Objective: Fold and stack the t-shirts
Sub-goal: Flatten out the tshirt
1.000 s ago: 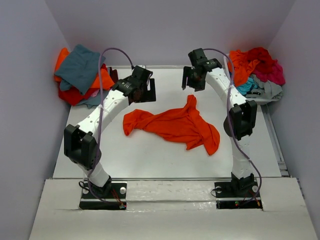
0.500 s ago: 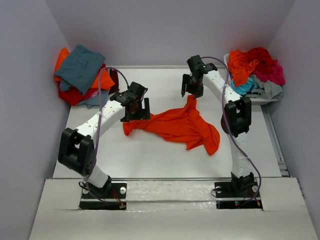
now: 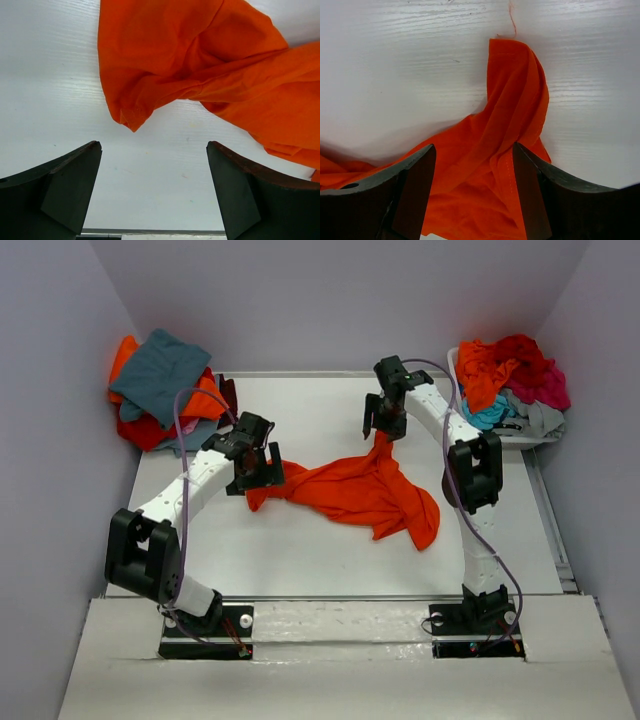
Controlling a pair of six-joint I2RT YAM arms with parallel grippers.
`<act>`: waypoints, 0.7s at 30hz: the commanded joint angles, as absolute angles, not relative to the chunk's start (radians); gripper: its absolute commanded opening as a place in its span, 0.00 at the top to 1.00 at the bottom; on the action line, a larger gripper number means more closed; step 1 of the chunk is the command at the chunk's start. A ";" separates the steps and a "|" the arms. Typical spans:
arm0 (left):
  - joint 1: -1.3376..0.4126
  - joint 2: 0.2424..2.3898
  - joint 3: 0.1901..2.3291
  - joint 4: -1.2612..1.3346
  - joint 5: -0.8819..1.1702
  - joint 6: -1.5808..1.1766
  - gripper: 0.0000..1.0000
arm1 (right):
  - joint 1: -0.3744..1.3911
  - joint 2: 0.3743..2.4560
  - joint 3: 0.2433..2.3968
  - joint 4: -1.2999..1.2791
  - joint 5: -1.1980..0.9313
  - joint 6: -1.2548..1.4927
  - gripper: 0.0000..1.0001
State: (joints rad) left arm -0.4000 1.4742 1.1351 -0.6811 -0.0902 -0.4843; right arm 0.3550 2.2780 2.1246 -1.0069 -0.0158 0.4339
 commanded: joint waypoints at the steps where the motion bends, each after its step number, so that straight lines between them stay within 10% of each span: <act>1: -0.368 1.492 1.129 -0.635 -0.045 -0.474 0.02 | 0.359 2.211 2.108 -0.971 -0.015 0.422 0.32; 21: -0.296 1.559 1.042 -0.554 0.063 -0.474 0.09 | 0.350 2.180 2.089 -0.969 0.025 0.408 0.32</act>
State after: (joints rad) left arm -0.3168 1.5700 1.0592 -0.5644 0.0498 -0.4801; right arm 0.3538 2.2311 2.0872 -1.0004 0.0139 0.4213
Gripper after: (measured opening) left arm 0.908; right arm 0.684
